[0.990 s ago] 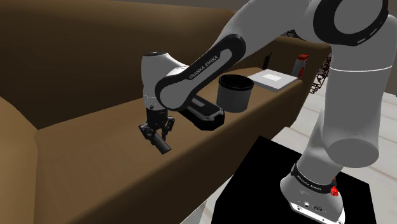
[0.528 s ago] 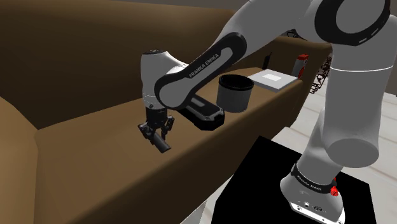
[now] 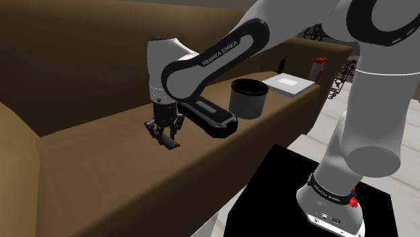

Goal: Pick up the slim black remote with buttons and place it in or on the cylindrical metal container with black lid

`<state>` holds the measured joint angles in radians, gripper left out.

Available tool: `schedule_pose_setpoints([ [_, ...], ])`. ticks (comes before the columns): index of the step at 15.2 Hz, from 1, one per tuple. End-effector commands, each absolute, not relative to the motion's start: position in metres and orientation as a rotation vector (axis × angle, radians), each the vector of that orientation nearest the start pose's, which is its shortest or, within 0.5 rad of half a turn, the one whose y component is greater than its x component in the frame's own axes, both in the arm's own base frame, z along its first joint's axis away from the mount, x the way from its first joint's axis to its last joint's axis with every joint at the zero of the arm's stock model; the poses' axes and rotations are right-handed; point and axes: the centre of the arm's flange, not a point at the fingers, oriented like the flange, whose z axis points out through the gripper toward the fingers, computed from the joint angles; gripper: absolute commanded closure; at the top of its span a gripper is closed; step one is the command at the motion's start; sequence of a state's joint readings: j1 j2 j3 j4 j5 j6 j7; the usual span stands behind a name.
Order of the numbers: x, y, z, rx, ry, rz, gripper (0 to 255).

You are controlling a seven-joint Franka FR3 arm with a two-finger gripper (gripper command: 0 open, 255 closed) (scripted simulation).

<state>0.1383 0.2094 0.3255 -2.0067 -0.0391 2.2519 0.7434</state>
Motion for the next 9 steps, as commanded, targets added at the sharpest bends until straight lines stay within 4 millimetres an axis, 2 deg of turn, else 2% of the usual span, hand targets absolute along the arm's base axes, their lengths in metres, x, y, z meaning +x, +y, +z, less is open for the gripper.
schedule_pose_setpoints([
  [1,0.536,0.261,0.373,-3.059,0.406,-0.029,255],
  [9,0.536,0.261,0.415,-3.059,0.406,-0.029,255],
])
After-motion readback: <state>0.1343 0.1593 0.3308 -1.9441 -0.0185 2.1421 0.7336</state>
